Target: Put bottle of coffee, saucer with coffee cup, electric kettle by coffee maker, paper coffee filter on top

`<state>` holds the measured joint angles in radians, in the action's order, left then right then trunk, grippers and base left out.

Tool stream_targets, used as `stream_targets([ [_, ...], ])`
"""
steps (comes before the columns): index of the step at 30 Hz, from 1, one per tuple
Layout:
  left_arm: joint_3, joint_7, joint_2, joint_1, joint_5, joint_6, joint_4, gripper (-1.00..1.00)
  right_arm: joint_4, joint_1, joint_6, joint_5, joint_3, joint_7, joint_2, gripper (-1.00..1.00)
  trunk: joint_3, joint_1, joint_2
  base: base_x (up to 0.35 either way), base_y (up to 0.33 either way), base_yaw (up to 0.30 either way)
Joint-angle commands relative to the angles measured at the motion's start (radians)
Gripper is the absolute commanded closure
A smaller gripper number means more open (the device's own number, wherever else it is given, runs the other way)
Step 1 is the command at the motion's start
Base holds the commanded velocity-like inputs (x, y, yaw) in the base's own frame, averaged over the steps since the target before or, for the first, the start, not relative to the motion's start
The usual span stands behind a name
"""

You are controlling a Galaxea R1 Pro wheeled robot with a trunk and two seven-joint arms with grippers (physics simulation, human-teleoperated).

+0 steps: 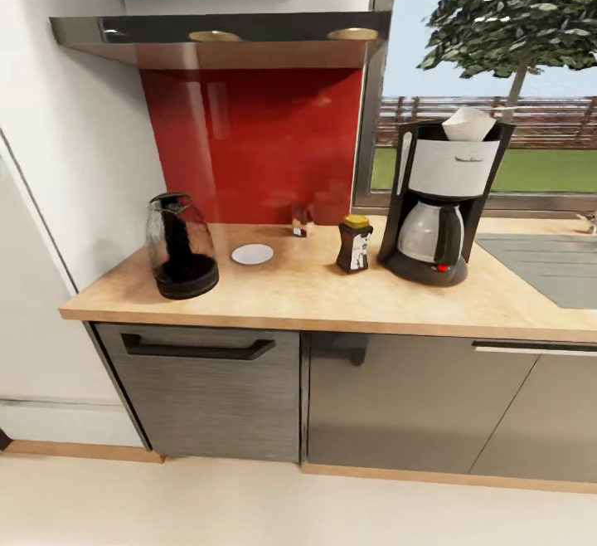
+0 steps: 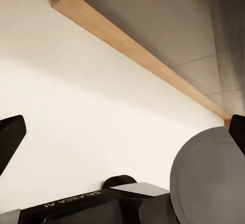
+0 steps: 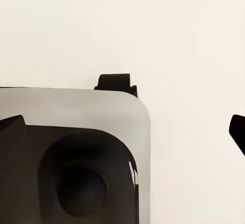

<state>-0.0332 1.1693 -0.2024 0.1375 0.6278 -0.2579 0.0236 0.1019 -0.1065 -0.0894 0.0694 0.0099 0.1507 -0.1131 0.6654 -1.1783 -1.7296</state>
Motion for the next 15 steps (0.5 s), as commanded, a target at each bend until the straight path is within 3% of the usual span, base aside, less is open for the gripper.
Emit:
stream_targets([
  [1,-0.004,0.001,0.000,0.001,0.003,-0.006,-0.001,-1.00,-0.001,-0.001,-0.004,0.007,0.002,0.004,0.000,-1.00,0.001,0.000,0.000,0.099,0.286,0.000],
  [15,-0.004,0.001,0.000,0.001,0.003,-0.005,0.000,-1.00,-0.002,0.000,-0.004,0.007,0.002,0.004,0.000,-1.00,0.001,0.000,0.000,0.092,0.242,-0.006],
])
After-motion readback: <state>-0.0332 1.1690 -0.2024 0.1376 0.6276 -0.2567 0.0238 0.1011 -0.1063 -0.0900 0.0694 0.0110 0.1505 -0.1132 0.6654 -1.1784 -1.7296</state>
